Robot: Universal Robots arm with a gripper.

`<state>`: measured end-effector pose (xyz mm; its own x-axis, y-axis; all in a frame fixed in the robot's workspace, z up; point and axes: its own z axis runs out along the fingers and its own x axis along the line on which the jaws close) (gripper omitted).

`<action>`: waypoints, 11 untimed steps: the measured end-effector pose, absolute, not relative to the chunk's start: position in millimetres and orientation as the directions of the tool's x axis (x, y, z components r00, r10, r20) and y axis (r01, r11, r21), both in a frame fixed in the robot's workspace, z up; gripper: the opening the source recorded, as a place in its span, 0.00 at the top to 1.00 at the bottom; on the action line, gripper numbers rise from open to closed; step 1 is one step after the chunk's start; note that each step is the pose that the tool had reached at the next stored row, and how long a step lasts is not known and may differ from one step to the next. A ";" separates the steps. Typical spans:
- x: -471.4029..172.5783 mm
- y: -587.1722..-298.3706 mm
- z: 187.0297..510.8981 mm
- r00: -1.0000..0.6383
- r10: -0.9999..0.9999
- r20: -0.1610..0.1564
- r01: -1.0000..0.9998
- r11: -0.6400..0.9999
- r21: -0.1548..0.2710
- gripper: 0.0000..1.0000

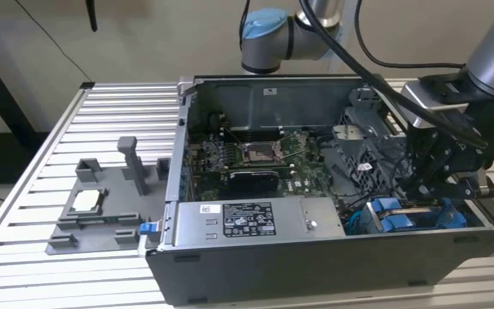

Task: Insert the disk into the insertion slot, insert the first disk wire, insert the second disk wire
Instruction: 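Insert the second disk wire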

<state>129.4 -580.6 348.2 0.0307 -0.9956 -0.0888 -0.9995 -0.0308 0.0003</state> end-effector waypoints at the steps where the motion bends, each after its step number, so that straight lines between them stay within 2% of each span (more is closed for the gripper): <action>1: 130.0 -580.6 347.6 0.028 -0.996 -0.089 -1.000 -0.029 0.000 0.84; 11: 135.0 -580.6 341.5 -0.004 -0.996 -0.088 -1.000 0.004 0.004 0.84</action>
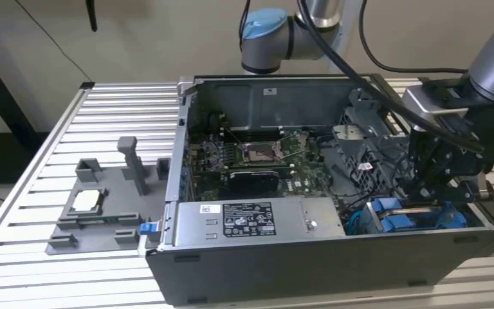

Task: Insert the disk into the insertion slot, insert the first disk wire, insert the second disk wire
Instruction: 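Insert the second disk wire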

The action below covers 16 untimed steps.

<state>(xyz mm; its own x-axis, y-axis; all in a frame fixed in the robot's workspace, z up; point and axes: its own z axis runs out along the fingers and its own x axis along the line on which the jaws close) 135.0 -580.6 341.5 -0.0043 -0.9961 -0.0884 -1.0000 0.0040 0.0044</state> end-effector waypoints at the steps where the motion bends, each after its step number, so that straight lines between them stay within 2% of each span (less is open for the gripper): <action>1: 135.1 -580.7 341.0 -0.008 -0.996 -0.088 -1.000 0.007 0.005 0.84; 16: 135.3 -578.0 344.3 -0.020 -0.996 -0.089 -1.000 0.018 0.017 0.84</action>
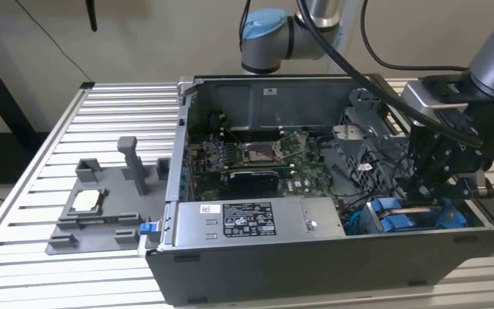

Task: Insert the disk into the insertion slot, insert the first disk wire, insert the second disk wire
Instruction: 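Insert the second disk wire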

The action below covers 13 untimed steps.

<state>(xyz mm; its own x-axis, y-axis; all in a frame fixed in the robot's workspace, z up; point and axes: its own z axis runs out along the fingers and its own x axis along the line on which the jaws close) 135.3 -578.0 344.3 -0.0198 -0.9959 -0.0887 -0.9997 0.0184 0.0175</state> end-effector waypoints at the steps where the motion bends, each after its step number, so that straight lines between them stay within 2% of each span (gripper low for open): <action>1: 135.4 -577.6 343.9 -0.020 -0.996 -0.089 -1.000 0.018 0.017 0.84; 13: 135.4 -577.8 336.0 -0.020 -0.996 -0.088 -1.000 0.018 0.017 0.84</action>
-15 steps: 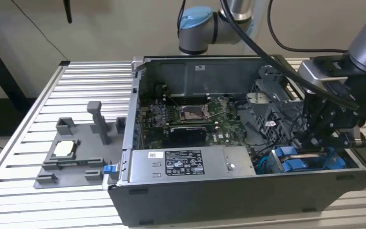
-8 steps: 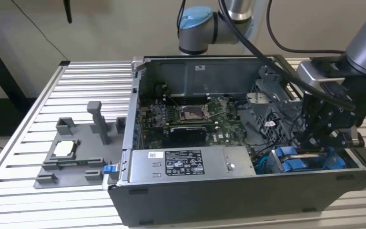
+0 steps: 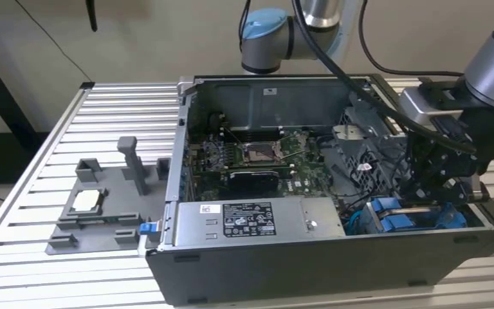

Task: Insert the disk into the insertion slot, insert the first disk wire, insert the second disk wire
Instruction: 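Insert the second disk wire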

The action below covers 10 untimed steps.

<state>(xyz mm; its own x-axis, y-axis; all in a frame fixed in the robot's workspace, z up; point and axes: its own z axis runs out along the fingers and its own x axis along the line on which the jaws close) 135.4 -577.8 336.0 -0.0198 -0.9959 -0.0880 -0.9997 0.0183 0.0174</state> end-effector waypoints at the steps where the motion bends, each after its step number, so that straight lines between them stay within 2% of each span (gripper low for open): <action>1: 135.3 -577.9 335.1 -0.020 -0.996 -0.087 -1.000 0.018 0.017 0.84; 7: 135.4 -578.6 333.1 -0.020 -0.996 -0.089 -1.000 0.018 0.017 0.82; 8: 135.3 -578.6 333.7 -0.020 -0.996 -0.089 -1.000 0.018 0.018 0.76; 10: 135.3 -578.9 335.6 -0.020 -0.996 -0.089 -1.000 0.018 0.019 0.76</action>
<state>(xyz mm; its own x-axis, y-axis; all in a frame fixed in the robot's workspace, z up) 135.3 -578.9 335.6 -0.0201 -0.9958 -0.0892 -0.9996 0.0184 0.0194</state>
